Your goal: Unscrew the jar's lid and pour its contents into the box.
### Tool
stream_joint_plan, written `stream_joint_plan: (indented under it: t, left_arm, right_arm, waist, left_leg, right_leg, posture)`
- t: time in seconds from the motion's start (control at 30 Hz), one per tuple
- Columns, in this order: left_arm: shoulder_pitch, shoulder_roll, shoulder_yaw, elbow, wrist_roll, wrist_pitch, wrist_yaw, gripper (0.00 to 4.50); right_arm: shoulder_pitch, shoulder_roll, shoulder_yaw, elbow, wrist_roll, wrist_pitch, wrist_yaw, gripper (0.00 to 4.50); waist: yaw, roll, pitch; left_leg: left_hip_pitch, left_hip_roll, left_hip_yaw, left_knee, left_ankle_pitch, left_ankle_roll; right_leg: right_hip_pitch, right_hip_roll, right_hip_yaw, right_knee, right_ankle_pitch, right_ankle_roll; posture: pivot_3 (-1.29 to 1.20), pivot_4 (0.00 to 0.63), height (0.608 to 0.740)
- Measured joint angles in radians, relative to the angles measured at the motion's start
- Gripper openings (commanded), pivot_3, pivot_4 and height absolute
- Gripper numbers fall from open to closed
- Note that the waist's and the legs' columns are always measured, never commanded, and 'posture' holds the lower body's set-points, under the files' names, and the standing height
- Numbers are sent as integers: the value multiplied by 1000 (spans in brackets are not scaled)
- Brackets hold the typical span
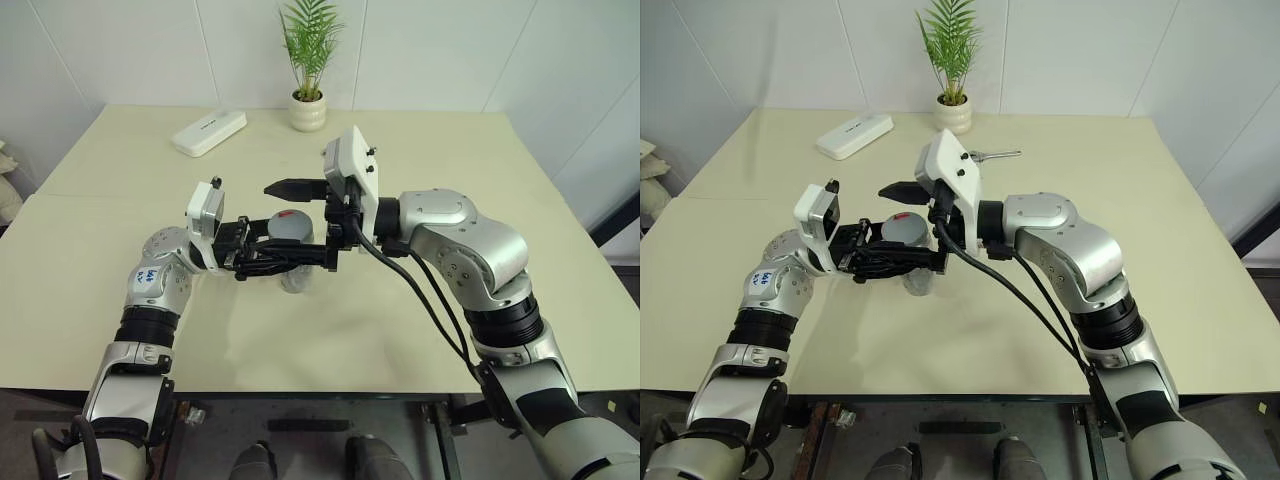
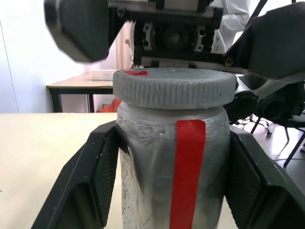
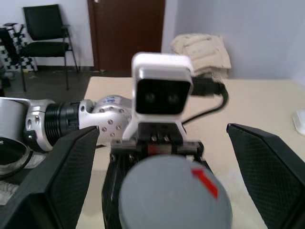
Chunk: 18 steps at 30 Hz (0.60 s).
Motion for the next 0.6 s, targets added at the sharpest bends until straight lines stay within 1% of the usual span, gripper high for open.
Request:
stream_joint_plan:
  t: [0.33, 0.6]
  left_arm:
    - [0, -11, 0, -8, 0, 0, 0, 2661]
    - [0, -13, 0, -20, 0, 0, 0, 2661]
  right_arm:
    - [-28, 37, 1, 111, -40, -49, 58, 4500]
    - [-36, 43, 1, 143, -67, -65, 73, 4500]
  waist:
    - [0, 0, 0]
    - [0, 0, 0]
  left_leg:
    - [0, 0, 0, 0, 0, 0]
    - [0, 0, 0, 0, 0, 0]
  right_leg:
    - [0, 0, 0, 0, 0, 0]
    - [0, 0, 0, 0, 0, 0]
  posture:
    - [0, 150, 740]
    - [0, 150, 740]
